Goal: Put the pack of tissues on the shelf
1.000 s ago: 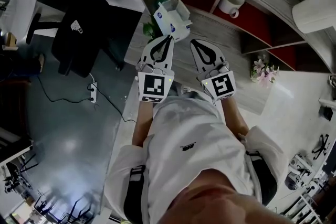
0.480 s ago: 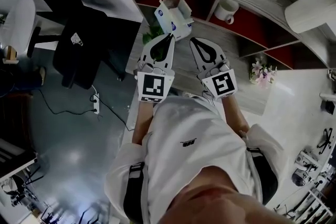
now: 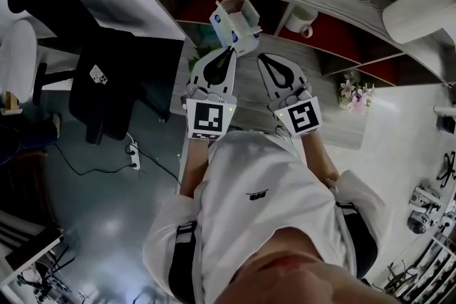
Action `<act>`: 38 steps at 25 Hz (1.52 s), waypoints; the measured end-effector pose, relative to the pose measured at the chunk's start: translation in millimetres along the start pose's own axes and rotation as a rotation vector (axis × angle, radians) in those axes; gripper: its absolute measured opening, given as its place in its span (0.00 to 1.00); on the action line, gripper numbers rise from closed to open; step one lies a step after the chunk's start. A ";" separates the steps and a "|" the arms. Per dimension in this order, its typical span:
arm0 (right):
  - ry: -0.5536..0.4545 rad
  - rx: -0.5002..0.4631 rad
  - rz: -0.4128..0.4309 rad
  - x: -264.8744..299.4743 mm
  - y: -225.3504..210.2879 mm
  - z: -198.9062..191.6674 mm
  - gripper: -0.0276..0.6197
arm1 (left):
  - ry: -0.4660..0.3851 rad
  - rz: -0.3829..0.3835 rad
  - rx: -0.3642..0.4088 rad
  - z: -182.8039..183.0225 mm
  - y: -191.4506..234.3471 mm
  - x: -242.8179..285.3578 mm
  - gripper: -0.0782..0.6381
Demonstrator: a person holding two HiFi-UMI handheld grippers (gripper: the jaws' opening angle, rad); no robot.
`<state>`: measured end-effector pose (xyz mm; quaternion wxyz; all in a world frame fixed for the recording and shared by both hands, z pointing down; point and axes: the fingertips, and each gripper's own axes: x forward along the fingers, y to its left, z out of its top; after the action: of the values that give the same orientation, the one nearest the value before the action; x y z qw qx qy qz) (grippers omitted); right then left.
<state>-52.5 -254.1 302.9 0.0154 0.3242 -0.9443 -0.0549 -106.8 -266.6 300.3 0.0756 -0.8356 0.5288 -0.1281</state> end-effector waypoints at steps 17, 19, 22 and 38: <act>0.051 0.004 -0.105 31.9 -20.9 -13.7 0.08 | 0.008 -0.105 -0.031 -28.1 23.3 41.2 0.15; 0.054 0.007 -0.112 34.4 -22.4 -15.5 0.08 | 0.009 -0.115 -0.034 -31.2 24.1 44.5 0.15; 0.064 0.011 -0.120 39.3 -24.6 -18.7 0.08 | 0.007 -0.123 -0.039 -34.6 28.3 49.6 0.15; 0.091 0.018 -0.154 55.6 -40.4 -28.3 0.08 | 0.012 -0.139 -0.069 -51.3 45.4 76.2 0.15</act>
<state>-69.9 -322.6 326.0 0.0509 0.3982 -0.9153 -0.0326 -130.0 -354.3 347.7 0.0345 -0.8716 0.4741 -0.1196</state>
